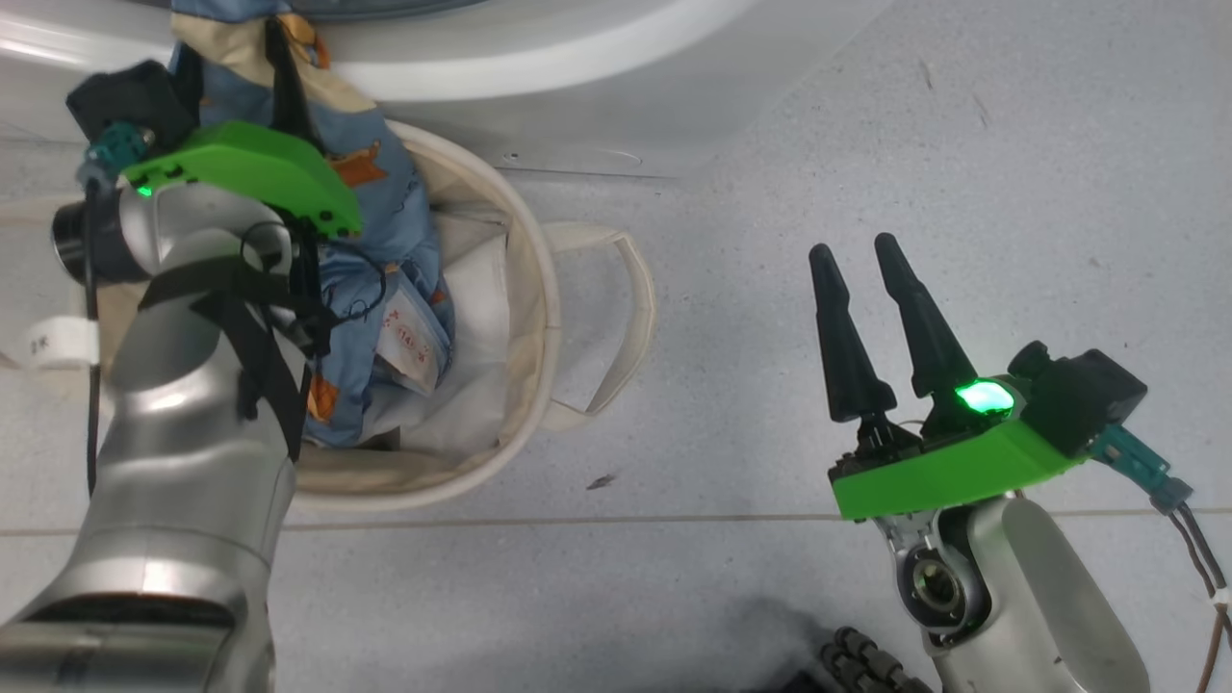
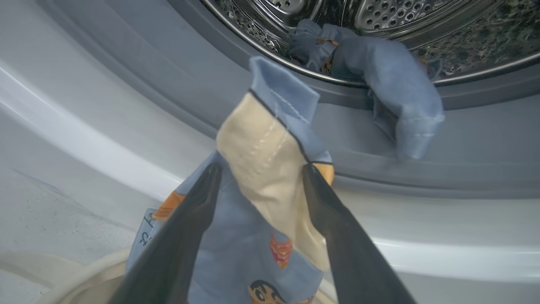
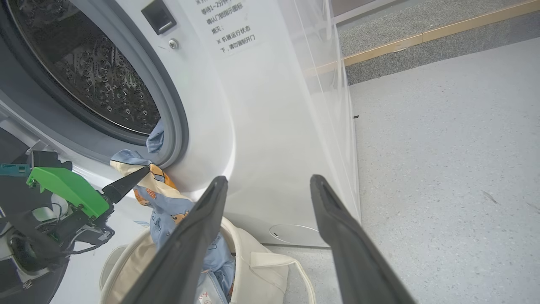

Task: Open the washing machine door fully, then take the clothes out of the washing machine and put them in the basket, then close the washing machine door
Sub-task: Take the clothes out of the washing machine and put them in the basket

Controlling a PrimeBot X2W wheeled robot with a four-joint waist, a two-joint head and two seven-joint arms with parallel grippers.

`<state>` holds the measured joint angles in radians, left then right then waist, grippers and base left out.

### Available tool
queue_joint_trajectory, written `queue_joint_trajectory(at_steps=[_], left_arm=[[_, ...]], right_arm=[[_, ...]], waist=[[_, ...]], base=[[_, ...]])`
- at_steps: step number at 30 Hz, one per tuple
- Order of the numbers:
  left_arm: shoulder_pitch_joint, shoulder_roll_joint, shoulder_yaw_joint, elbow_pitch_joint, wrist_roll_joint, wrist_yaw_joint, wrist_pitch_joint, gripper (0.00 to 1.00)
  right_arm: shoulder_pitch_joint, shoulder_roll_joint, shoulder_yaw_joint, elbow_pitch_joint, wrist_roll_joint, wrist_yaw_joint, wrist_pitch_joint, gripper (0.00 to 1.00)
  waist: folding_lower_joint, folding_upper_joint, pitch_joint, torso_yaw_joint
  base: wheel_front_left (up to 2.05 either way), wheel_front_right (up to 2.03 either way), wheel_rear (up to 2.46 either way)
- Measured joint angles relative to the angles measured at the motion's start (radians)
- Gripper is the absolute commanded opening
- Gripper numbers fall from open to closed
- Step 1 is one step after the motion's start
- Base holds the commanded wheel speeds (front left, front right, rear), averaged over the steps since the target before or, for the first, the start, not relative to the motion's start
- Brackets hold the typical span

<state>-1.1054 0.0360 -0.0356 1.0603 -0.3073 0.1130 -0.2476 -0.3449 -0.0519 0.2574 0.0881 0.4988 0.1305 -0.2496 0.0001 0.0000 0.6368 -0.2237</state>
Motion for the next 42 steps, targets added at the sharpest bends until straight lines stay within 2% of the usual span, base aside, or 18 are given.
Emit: queue_joint_trajectory(at_steps=[1,2,7,10,16,21,26,30,42], left_arm=[[-0.011,0.0,-0.001,0.011,-0.003,-0.001,-0.001,0.92],[-0.019,0.0,-0.005,0.02,-0.002,-0.005,-0.001,0.0],[-0.022,0.01,-0.012,0.042,0.005,-0.017,-0.002,0.0],[0.0,0.018,-0.026,-0.005,0.038,-0.017,-0.002,0.0],[0.156,0.023,-0.067,-0.072,0.087,-0.019,-0.002,0.0],[0.27,0.024,-0.118,-0.07,0.106,-0.045,-0.002,0.0],[0.312,0.022,-0.156,-0.014,0.125,-0.052,0.018,0.0],[0.325,0.021,-0.188,0.07,0.147,-0.052,0.099,0.0],[0.289,0.021,-0.211,0.181,0.154,-0.042,0.089,0.0]], right_arm=[[0.0,0.0,0.0,-0.001,0.0,0.0,0.0,1.0],[0.0,0.0,0.0,0.0,0.0,0.0,0.0,1.0],[0.0,0.0,0.004,0.0,0.0,0.0,0.0,1.0],[0.0,0.0,0.008,0.002,0.0,0.0,0.0,1.0],[0.004,0.0,0.015,0.011,-0.006,0.0,0.0,1.0],[0.02,0.0,0.019,0.019,-0.015,0.0,0.0,1.0],[0.027,0.0,0.028,0.022,-0.017,0.0,0.0,1.0],[0.027,0.0,0.034,0.022,-0.022,0.0,0.0,1.0],[0.021,0.0,0.028,0.012,-0.022,0.0,0.0,1.0]], waist=[[0.0,0.0,0.003,-0.001],[0.0,0.0,0.005,-0.001],[0.0,0.0,-0.005,-0.001],[0.0,0.0,-0.021,0.0],[0.0,0.0,-0.066,0.012],[0.0,0.0,-0.093,0.031],[0.0,0.0,-0.103,0.043],[0.0,0.0,-0.095,0.039],[0.0,0.0,-0.027,0.01]], base=[[0.0,0.0,0.0],[0.0,0.0,0.0],[0.0,0.0,0.0],[0.0,0.0,0.0],[0.0,0.0,0.0],[0.0,0.0,0.0],[0.0,0.0,0.0],[0.0,0.0,0.0],[0.0,0.0,0.0]])
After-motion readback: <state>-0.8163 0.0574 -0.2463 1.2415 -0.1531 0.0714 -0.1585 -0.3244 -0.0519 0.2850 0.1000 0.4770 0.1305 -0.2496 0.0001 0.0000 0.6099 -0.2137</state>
